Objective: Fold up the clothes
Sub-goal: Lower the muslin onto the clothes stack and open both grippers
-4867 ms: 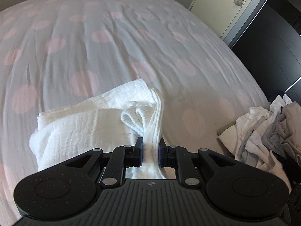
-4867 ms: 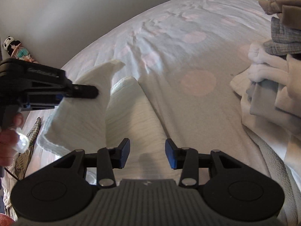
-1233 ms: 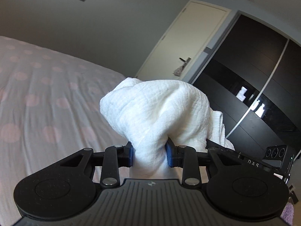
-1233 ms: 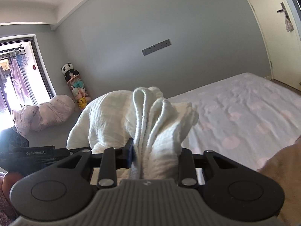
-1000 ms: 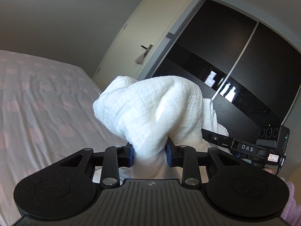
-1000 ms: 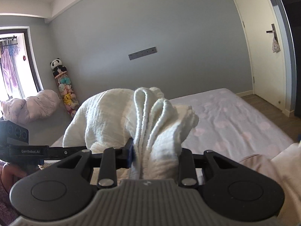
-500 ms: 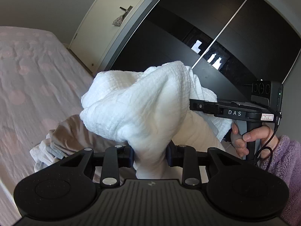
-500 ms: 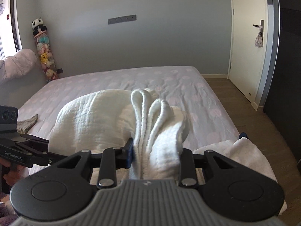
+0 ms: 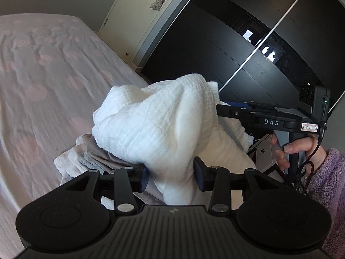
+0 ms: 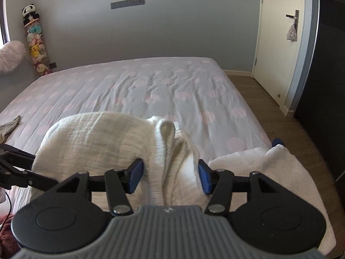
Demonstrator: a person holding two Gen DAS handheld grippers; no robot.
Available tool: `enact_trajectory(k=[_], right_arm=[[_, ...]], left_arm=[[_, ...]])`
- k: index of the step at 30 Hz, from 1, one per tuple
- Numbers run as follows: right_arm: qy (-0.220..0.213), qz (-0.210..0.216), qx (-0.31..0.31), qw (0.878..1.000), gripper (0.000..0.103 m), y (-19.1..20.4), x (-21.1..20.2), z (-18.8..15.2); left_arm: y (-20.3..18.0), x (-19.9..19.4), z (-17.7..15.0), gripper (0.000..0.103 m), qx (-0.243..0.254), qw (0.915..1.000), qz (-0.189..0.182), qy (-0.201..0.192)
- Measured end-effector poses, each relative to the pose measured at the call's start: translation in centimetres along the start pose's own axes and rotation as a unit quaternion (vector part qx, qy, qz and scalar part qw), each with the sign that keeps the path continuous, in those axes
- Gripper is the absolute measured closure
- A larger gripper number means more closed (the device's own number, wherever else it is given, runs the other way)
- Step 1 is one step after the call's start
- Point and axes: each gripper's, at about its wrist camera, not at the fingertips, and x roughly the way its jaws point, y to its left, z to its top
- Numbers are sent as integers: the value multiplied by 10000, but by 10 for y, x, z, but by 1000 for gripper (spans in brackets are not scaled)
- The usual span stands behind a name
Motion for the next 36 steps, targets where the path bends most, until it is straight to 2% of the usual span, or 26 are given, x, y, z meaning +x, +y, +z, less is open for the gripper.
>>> enact_trajectory(k=[4,7,9,11,17,19,21,25,27,31,33,36], right_arm=[[-296,-258,66,9992,44,5,-28,1],[-493,-359,42,9981,46,16,-47,-2],[-541,-333,6,9980,51,27,-56,-7],[-515,-261,51,9983,53,41,-65,-15],[-459,98,183,9987,51,87,-80,-52],[-415,35,175,9990,49,102,-82,-67],[-386,-83,144,9991,39,115,-86,-82],[-364,-246,401,9982,37,125,-93,-104],[-403,-326,612,9968,36,130,-96,-114],[-457,-545,627,9955,36,149,-93,-126],[-482,-657,608,9948,39,159,-91,-132],[-403,-761,481,9951,42,170,-82,-134]], left_arm=[[-15,-20,0,64,374,9992,152,-57],[-25,-43,1,64,733,9963,301,-335],[-28,-55,5,64,910,9939,360,-500],[-31,-62,10,71,1030,9925,416,-520],[-28,-56,16,73,1545,9843,750,-420],[-20,-53,16,73,1699,9816,794,-372],[-12,-50,14,73,1847,9790,814,-280],[-2,-43,10,69,2063,9748,849,-47],[3,-36,8,61,2060,9753,794,35],[8,-23,8,60,2024,9767,698,154],[9,-18,8,61,2010,9773,639,200],[10,-13,9,73,1940,9793,522,263]])
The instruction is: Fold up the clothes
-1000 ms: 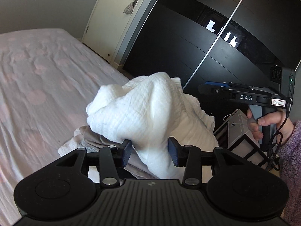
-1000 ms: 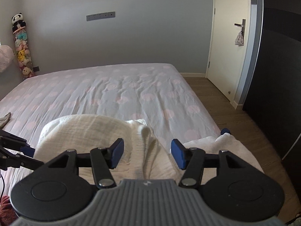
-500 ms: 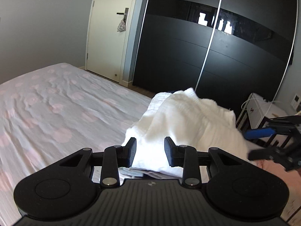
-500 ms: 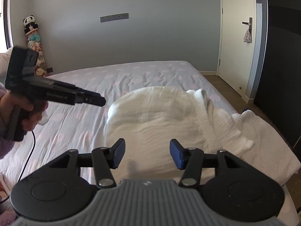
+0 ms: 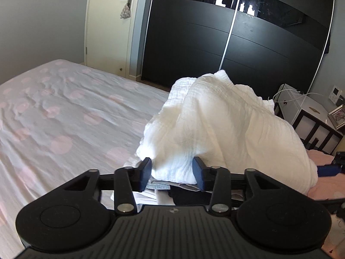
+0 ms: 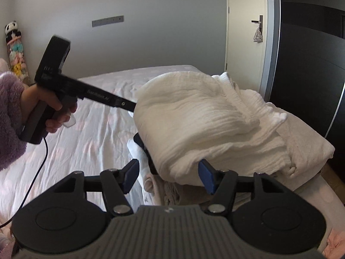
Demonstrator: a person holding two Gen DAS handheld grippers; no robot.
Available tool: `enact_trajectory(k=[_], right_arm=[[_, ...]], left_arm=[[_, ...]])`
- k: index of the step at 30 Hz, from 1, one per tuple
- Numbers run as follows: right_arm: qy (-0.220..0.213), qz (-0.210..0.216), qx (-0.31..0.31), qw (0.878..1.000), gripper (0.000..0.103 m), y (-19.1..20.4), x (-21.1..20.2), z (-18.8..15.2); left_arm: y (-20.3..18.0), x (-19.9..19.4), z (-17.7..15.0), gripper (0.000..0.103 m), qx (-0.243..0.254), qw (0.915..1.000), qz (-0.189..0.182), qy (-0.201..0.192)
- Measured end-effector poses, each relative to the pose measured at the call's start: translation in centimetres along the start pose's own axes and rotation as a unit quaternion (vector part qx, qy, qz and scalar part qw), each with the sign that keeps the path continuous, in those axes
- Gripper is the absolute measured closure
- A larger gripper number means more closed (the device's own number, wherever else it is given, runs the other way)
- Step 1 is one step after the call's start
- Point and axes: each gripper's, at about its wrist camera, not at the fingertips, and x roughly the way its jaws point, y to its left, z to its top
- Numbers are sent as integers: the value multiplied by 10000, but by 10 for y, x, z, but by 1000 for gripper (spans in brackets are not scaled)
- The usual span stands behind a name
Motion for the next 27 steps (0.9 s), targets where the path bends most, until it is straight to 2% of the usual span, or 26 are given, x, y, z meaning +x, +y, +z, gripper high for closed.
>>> enact_trajectory(k=[2,4,5,11,17,21,22,24,27], right_arm=[[60,-48,-42,10000,47,3,7,-1],[123,-135,-68,9998,68,4,13,0],[122,-167,-66,9998,88,3,13,1],[95,-425,-97,9990,95,-2,-5,4],[424,-498,156,9977,97,-5,3,-12],[562,-494,203,9970,97,-7,4,-21],[567,-491,215,9970,97,-8,1,-22],[608,-672,106,9958,96,-11,-5,-22],[555,-930,74,9941,93,-20,-14,-21]], left_arm=[[0,1,1,87,-39,10000,-77,11],[-1,-1,3,96,-13,10000,-76,2],[-2,-3,5,99,86,9999,-48,-29],[-4,-19,16,101,600,9980,165,-145],[-6,4,2,102,940,9933,642,210],[-4,5,-5,101,1075,9914,649,364],[-4,4,-4,102,1154,9895,776,404],[2,-2,-2,102,1203,9866,1014,439],[9,-15,6,102,1117,9871,1093,345]])
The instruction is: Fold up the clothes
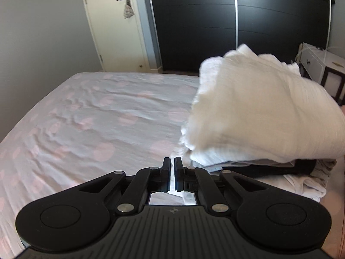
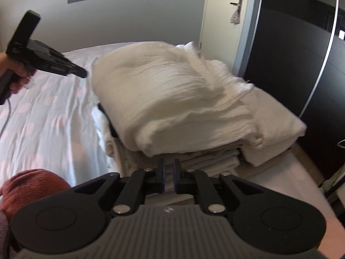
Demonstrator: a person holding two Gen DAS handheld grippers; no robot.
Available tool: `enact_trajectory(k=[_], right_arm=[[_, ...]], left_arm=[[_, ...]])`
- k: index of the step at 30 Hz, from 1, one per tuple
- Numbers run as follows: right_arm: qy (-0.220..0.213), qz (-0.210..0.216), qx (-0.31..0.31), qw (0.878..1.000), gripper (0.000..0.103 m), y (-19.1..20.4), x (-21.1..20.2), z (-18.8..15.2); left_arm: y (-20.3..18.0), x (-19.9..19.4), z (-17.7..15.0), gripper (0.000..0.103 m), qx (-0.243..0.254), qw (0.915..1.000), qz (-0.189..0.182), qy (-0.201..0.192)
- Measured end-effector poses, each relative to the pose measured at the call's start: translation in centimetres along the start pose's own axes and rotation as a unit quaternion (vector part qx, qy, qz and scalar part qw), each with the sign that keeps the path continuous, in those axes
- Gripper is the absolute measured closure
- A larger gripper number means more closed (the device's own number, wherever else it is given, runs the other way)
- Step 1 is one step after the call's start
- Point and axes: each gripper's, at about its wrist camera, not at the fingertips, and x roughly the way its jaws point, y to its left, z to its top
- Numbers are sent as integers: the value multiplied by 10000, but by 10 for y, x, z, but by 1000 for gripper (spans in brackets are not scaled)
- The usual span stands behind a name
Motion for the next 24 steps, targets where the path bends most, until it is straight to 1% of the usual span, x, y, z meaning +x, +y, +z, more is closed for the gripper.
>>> enact_trajectory(k=[2,5,7,9,10,11,13,15,17,21,24], right_arm=[[-116,-103,74,9999,93,-8,-3,6],[-420,-240,145,9987,92,-14,-5,22],[-665,-199,149,9975,87,-13,-5,36],[-891,-121,145,9958,73,-11,-2,52],[-981,-75,146,9950,70,-9,1,59],[-1051,-23,152,9943,68,-8,5,65],[-1142,99,194,9932,68,-6,18,75],[-1139,181,317,9928,68,-6,34,81],[-1101,229,500,9924,68,-10,50,84],[-775,385,690,9939,69,-18,84,76],[-515,459,588,9959,68,-19,108,64]], left_arm=[[0,-11,11,101,-2,9998,-80,-169],[-9,-24,35,101,-54,9980,-421,-470],[-18,-24,52,101,-123,9956,-705,-611],[-27,-18,66,101,-209,9927,-973,-682],[-32,-15,73,101,-253,9909,-1107,-717],[-37,-10,78,101,-267,9895,-1214,-734],[-46,5,83,101,-249,9887,-1302,-704],[-52,21,84,101,-270,9881,-1367,-651],[-52,39,82,102,-403,9874,-1429,-552],[-50,72,70,102,-487,9877,-1473,-198],[-47,99,55,102,-687,9844,-1619,107]])
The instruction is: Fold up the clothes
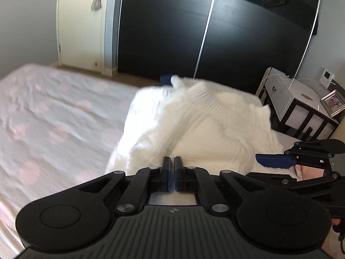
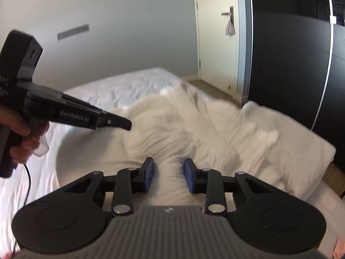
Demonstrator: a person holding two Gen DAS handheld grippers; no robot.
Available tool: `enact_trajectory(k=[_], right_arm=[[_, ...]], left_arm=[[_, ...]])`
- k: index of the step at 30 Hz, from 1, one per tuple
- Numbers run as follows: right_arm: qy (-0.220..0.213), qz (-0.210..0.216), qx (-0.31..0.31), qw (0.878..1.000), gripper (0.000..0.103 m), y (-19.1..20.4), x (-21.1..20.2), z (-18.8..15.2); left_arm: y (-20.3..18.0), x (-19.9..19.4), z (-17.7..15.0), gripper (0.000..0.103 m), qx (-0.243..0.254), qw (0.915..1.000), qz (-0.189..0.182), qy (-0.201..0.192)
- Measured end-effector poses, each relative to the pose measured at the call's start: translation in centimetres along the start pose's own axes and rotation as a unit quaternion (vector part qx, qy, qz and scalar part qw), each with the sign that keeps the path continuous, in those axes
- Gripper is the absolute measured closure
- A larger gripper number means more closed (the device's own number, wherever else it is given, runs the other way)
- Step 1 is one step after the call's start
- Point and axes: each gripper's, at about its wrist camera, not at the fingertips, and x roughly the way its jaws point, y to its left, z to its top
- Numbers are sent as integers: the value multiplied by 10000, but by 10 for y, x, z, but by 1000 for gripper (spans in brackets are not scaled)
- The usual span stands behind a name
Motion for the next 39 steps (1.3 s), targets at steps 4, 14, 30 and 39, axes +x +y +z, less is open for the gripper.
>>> enact_trajectory(k=[4,14,30,39], right_arm=[[-11,91,88,9999,68,-11,11,-13],[-138,87,-147,9998,68,-10,16,-21],[-983,-141,1251,9872,9,8,-52,19],[-1737,-894,1339,9716,1,56,-116,9]], left_arm=[[11,15,-11,102,-221,9997,-94,5],[11,12,-16,102,-232,9997,-8,-29],[-47,-112,-17,42,-21,9857,1224,-1160],[-85,-174,-51,35,-254,9691,1645,-1818]])
